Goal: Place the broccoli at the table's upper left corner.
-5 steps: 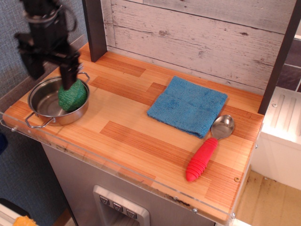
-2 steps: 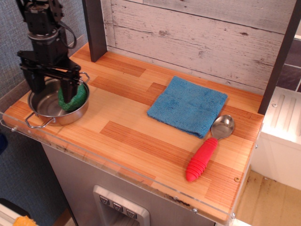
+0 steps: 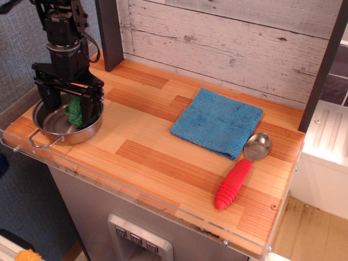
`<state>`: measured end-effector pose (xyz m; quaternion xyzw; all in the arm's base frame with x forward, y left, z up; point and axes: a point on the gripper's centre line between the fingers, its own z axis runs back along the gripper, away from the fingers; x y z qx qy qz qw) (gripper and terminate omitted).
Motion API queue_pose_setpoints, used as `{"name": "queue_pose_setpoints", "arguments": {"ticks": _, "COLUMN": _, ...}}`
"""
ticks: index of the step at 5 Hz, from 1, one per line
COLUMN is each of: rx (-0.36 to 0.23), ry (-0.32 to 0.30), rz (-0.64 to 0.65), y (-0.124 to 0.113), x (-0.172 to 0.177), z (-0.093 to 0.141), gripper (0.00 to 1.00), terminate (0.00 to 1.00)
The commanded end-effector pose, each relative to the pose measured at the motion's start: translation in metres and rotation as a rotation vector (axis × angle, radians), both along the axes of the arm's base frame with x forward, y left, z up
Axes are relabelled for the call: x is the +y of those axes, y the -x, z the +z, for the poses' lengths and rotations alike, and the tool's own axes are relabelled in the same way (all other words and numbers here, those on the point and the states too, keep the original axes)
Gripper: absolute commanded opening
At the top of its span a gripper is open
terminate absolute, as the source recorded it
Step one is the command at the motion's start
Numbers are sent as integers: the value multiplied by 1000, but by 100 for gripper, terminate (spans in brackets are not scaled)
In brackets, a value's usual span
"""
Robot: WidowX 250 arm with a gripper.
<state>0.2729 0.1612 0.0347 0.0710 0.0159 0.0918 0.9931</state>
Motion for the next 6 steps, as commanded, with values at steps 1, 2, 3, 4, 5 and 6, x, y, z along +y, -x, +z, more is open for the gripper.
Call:
{"name": "queue_pose_setpoints", "arguments": {"ticks": 1, "rx": 6, "ry": -11, "rz": 5, "y": -11, "x": 1, "z": 3, "gripper": 100, "terminate": 0}}
{"name": "queue_pose_setpoints", "arguments": {"ticks": 2, "rx": 0, "ry": -10, "rz": 8, "y": -12, "x": -1, "z": 3, "gripper": 0, "terminate": 0}}
{"name": "queue_pose_setpoints", "arguments": {"ticks": 3, "rx": -29, "ry": -14, "rz": 0, "y": -12, "x": -5, "z": 13, "gripper": 0, "terminate": 0}}
{"name": "queue_pose_setpoints", "arguments": {"ticks": 4, "rx": -110, "ry": -33, "rz": 9, "y": -17, "x": -10, "z": 44, "gripper": 0, "terminate": 0}}
{"name": "queue_pose_setpoints", "arguments": {"ticks": 5, "rx": -209, "ry": -70, "rz": 36, "y": -26, "x": -17, "z": 87, "gripper": 0, "terminate": 0}}
{"name": "queue_pose_setpoints", "arguments": {"ticks": 6, "rx": -278, "ry": -28, "rz": 6, "y": -49, "x": -29, "z": 92, "gripper": 0, "terminate": 0}}
